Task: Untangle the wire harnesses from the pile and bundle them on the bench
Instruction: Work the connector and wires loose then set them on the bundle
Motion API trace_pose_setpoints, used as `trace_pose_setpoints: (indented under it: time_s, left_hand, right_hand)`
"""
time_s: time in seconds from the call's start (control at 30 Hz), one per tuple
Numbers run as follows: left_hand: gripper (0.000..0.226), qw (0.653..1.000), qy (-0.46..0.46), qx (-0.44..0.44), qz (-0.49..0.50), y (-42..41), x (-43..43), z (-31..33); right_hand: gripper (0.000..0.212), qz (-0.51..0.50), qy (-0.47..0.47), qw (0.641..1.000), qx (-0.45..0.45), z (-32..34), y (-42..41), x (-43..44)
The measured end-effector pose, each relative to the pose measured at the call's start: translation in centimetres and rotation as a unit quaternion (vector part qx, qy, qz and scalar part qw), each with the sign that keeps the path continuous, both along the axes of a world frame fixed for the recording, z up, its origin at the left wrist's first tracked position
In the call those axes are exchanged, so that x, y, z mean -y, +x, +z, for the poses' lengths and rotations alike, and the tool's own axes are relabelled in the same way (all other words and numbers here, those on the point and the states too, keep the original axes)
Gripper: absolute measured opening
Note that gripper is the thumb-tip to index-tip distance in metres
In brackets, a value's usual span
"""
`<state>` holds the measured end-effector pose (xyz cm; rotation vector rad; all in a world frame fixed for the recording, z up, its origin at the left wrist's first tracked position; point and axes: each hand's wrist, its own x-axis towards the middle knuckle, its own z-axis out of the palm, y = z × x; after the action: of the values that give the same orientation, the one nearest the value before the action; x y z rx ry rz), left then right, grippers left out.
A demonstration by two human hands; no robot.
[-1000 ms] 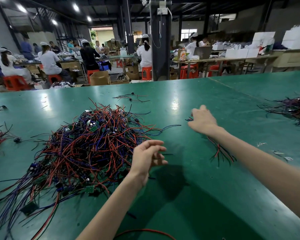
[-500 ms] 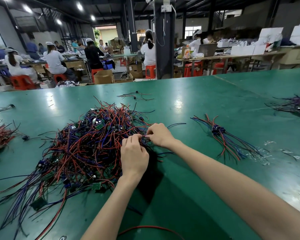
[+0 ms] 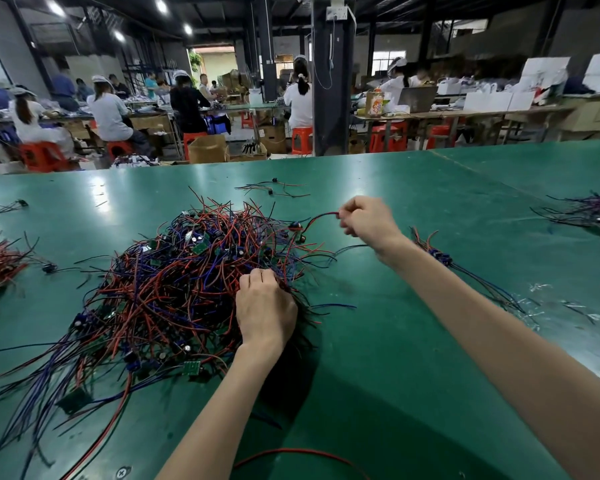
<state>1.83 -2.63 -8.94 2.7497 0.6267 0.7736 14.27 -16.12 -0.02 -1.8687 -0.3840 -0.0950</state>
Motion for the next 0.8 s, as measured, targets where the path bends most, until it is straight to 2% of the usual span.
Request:
trace_pose_setpoints:
  time_s: [0.1, 0.2, 0.3, 0.37, 0.53, 0.6, 0.67, 0.7, 0.73, 0.77, 0.8]
  left_hand:
    - [0.028, 1.000, -0.014, 0.010, -0.003, -0.1, 0.4, 0.2]
    - [0.027, 0.999, 0.003, 0.046, -0.026, -0.2, 0.7, 0.5]
    - [0.012, 0.987, -0.025, 0.106, -0.117, -0.5, 1.0, 0.8]
    - [0.011, 0.982, -0.064, 0.096, -0.151, -0.4, 1.0, 0.8]
    - [0.018, 0.984, -0.027, 0.065, -0.166, -0.2, 0.6, 0.1]
    - [0.019, 0.979, -0.060, 0.067, -0.182, 0.0, 0.4, 0.1]
    - [0.028, 0.963, -0.161, 0.067, -0.205, 0.1, 0.8, 0.8]
    - [0.037, 0.941, -0.251, 0.068, -0.216, 0.0, 1.1, 1.4]
    - [0.045, 0.898, -0.369, 0.070, -0.228, -0.2, 1.5, 2.0]
    - [0.050, 0.829, -0.496, 0.074, -0.248, -0.5, 1.8, 2.6]
    - [0.050, 0.739, -0.613, 0.081, -0.268, -0.7, 1.8, 2.9]
  right_hand:
    - [0.026, 0.036, 0.085, 0.995, -0.031, 0.1, -1.1, 1.3]
    - [0.023, 0.074, 0.124, 0.986, -0.078, -1.3, -2.6, 1.9]
    - [0.020, 0.159, 0.117, 0.970, -0.144, -3.3, -3.9, 2.1]
    - [0.018, 0.221, 0.105, 0.951, -0.191, -4.6, -4.6, 2.2]
    - [0.011, 0.370, 0.070, 0.883, -0.280, -5.7, -5.2, 3.6]
    - [0.010, 0.407, 0.078, 0.861, -0.295, -5.6, -5.2, 4.2]
    - [0.013, 0.424, 0.079, 0.851, -0.301, -5.5, -5.3, 4.5]
    - [0.013, 0.428, 0.075, 0.849, -0.301, -5.5, -5.3, 4.6]
    - [0.013, 0.432, 0.068, 0.848, -0.299, -5.5, -5.4, 4.6]
    - [0.012, 0.438, 0.060, 0.847, -0.296, -5.5, -5.4, 4.7]
    - [0.012, 0.446, 0.054, 0.844, -0.293, -5.5, -5.4, 4.8]
